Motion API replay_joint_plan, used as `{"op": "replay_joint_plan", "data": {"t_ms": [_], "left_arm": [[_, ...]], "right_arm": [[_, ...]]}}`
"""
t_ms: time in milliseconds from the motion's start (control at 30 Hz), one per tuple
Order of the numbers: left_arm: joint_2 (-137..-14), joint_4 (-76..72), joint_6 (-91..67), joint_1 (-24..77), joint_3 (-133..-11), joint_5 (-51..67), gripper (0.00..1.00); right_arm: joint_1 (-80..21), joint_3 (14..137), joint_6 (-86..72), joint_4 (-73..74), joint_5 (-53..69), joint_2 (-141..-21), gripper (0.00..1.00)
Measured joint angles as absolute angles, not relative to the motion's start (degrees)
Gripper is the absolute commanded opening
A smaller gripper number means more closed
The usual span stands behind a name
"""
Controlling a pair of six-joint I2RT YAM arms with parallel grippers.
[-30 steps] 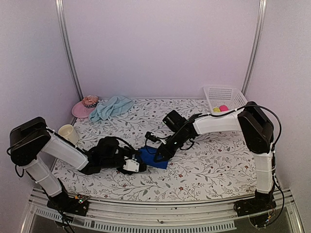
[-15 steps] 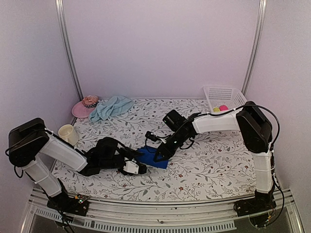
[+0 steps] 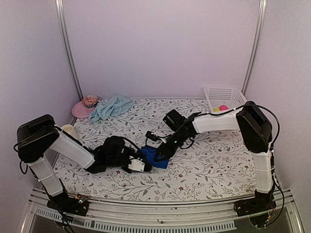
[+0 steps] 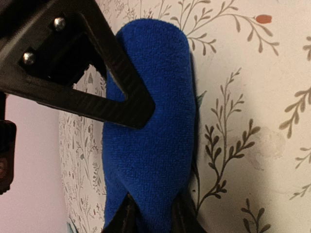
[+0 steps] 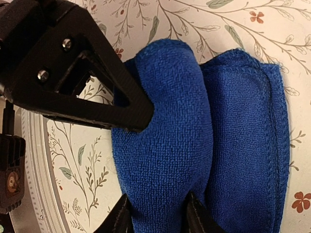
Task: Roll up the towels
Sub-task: Roll the towel at the center of the board, then pick up the towel from the center of the board.
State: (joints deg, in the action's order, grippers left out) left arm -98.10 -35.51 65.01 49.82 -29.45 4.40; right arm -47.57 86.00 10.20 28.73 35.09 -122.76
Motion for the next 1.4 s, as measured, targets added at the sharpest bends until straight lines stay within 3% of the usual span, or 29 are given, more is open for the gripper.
{"op": "replay_joint_plan", "data": {"t_ms": [200,400,767,1067,1133,1167,1200,1400], "left_arm": [[-98.4,-29.6,64.7,49.9,-33.0,4.1,0.15],[-98.4,-20.5,63.5,49.1,-37.8,6.1,0.19],[-100.1,-3.6,60.5,46.6,-48.2,11.6,0.21],[-104.6,7.7,59.5,44.7,-57.5,15.9,0.22],[-105.1,9.5,59.3,44.2,-58.9,16.4,0.22],[-105.4,10.4,59.2,44.1,-59.6,16.8,0.23],[-105.6,11.3,59.1,43.9,-60.2,17.0,0.23],[-107.0,15.0,58.7,43.8,-63.2,17.4,0.23]], "right_arm": [[-47.4,86.5,10.8,30.0,34.5,-122.7,0.49],[-47.2,86.6,11.3,31.5,32.0,-122.1,0.59],[-47.2,82.3,12.7,32.7,22.8,-111.7,0.67],[-45.5,79.8,12.3,31.1,22.8,-108.2,0.72],[-44.1,79.9,11.4,30.8,24.7,-108.6,0.78],[-43.2,80.1,11.1,30.8,26.2,-109.1,0.94],[-42.4,80.4,10.8,30.8,27.6,-109.9,1.0],[-38.5,84.2,9.7,31.3,35.3,-116.2,0.99]]}}
